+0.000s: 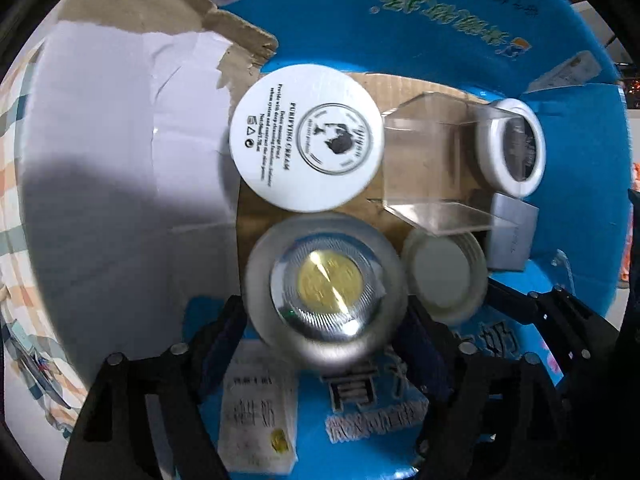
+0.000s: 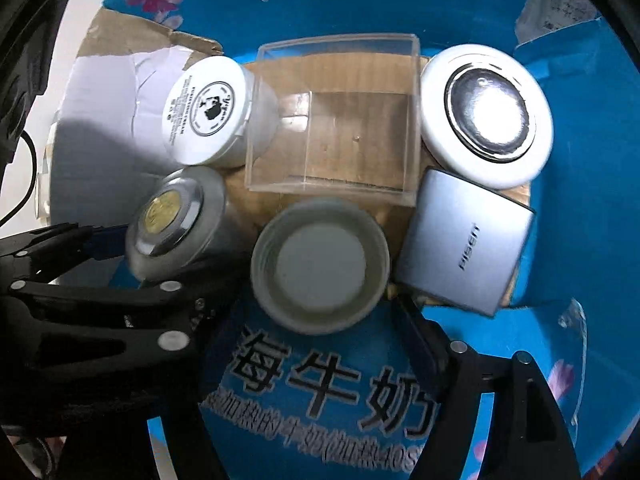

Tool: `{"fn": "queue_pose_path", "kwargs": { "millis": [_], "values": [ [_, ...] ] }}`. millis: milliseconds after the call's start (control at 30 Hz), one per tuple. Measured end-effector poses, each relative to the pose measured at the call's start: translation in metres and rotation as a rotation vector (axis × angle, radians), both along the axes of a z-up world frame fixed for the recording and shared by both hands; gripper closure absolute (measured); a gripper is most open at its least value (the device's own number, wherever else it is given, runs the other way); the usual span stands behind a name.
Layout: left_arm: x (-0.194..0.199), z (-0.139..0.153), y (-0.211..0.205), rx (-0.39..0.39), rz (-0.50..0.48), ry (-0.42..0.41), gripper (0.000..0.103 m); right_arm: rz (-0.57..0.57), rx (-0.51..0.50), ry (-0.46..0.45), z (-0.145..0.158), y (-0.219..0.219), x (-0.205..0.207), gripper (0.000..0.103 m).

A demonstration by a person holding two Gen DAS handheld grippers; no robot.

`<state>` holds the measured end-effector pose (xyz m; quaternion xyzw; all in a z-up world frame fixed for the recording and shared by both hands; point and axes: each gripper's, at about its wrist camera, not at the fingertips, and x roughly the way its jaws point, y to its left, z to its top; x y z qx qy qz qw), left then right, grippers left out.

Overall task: Organize rigid objects
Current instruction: 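Carry the silver light and tin lid into the blue box and open both grippers, then withdraw both tools from the box toward the remaining items, then grasp the blue printed can with the left gripper while the right grasps the black car key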

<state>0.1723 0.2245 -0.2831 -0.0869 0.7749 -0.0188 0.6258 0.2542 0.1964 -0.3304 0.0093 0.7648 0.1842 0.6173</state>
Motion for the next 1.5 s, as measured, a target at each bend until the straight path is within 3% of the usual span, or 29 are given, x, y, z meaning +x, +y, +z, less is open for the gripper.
{"fn": "queue_pose_path", "kwargs": {
  "millis": [67, 100, 133, 167, 500, 867, 1133, 1367, 1500],
  "values": [
    [-0.006, 0.006, -0.003, -0.009, 0.012, -0.012, 0.013, 0.006, -0.003, -0.009, 0.008, -0.003, -0.003, 0.019],
    [-0.01, 0.009, -0.004, 0.003, 0.016, -0.021, 0.01, 0.007, -0.022, -0.023, 0.012, -0.005, -0.004, 0.009],
    [-0.014, 0.014, -0.005, 0.015, 0.019, -0.037, 0.001, 0.007, -0.037, -0.047, 0.018, -0.008, -0.006, 0.009],
    [-0.018, 0.02, -0.006, 0.022, 0.021, -0.06, 0.0, 0.011, -0.041, -0.059, 0.022, -0.01, -0.007, 0.009],
    [-0.052, 0.076, -0.013, 0.088, 0.088, -0.233, 0.0, 0.0, -0.111, -0.217, 0.085, -0.044, -0.017, 0.008],
    [-0.077, 0.164, -0.002, 0.171, 0.107, -0.418, 0.0, -0.039, -0.066, -0.346, 0.175, -0.08, -0.052, 0.008],
    [-0.089, 0.205, -0.016, 0.179, 0.111, -0.499, 0.0, -0.046, -0.016, -0.423, 0.234, -0.101, -0.071, 0.008],
    [-0.097, 0.227, -0.038, 0.186, 0.101, -0.535, 0.0, -0.068, 0.029, -0.446, 0.254, -0.119, -0.08, 0.008],
    [-0.092, 0.229, -0.065, 0.165, 0.073, -0.55, 0.0, -0.122, 0.046, -0.442, 0.259, -0.152, -0.083, 0.008]
  ]
}}
